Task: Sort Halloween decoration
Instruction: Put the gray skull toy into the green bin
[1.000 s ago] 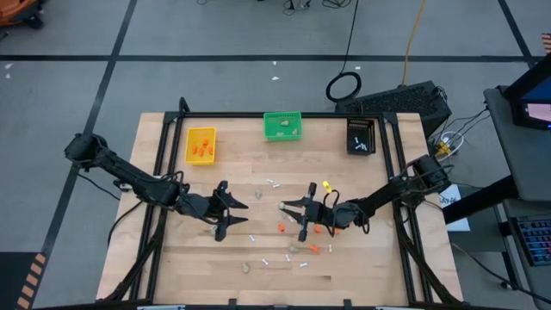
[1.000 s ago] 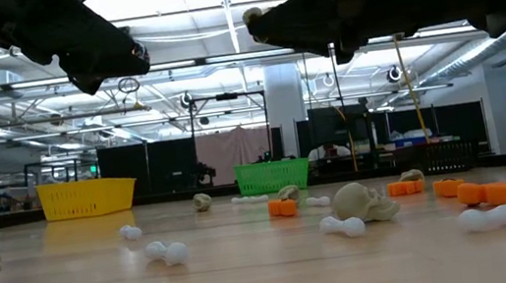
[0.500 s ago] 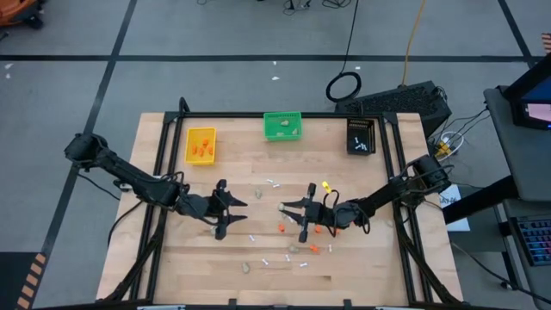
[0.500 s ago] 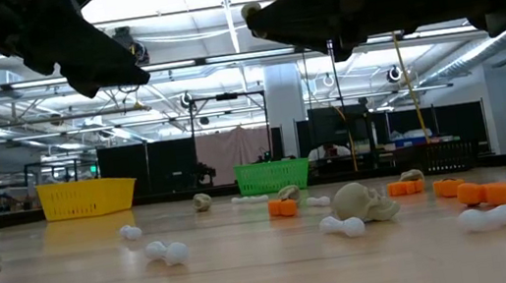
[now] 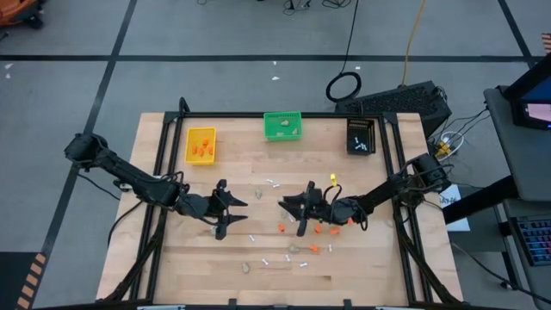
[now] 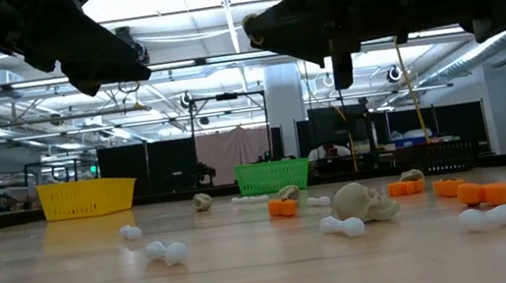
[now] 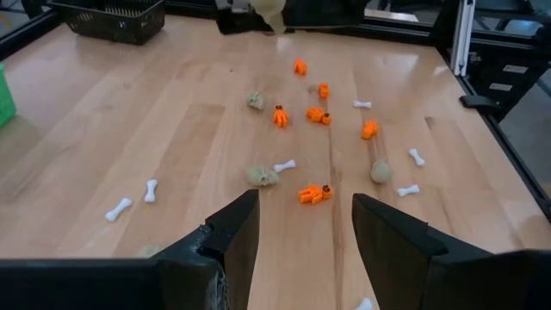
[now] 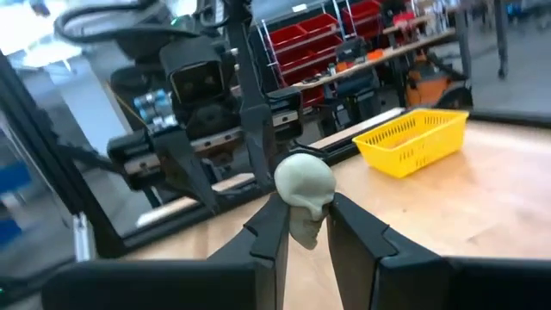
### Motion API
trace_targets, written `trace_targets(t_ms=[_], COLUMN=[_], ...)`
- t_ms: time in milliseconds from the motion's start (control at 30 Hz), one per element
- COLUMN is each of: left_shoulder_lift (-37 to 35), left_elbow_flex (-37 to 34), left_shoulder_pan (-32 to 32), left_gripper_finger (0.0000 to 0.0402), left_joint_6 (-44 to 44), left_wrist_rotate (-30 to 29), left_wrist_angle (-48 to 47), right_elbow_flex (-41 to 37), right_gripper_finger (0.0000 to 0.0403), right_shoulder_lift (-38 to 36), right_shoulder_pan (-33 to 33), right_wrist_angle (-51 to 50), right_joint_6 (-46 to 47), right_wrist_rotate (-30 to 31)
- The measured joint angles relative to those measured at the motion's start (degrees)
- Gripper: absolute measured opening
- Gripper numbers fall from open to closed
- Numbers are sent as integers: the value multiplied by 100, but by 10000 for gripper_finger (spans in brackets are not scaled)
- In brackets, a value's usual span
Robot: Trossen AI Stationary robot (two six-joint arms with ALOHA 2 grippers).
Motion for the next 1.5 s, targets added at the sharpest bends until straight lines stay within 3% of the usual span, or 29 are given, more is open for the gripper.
trace_targets(t_ms=[633,1100,1500], left_shoulder_lift=[0,0,0], left_elbow_flex=[0,0,0], left_shoulder_pan=[-1,-1,-1], left_gripper_finger=[185,185,185], left_joint_6=[-4,-17,-15], left_wrist_rotate=[2,4,4], left_wrist_angle=[26,26,29], right_elbow_flex=[0,0,39], right_gripper_finger=[54,54,54], right_shoulder_lift=[-2,-4,-4], right_shoulder_pan=[-21,-21,-91], right_wrist_angle=[0,-33,50], right_joint_6=[740,540,-368], right_wrist_rotate=[0,7,124])
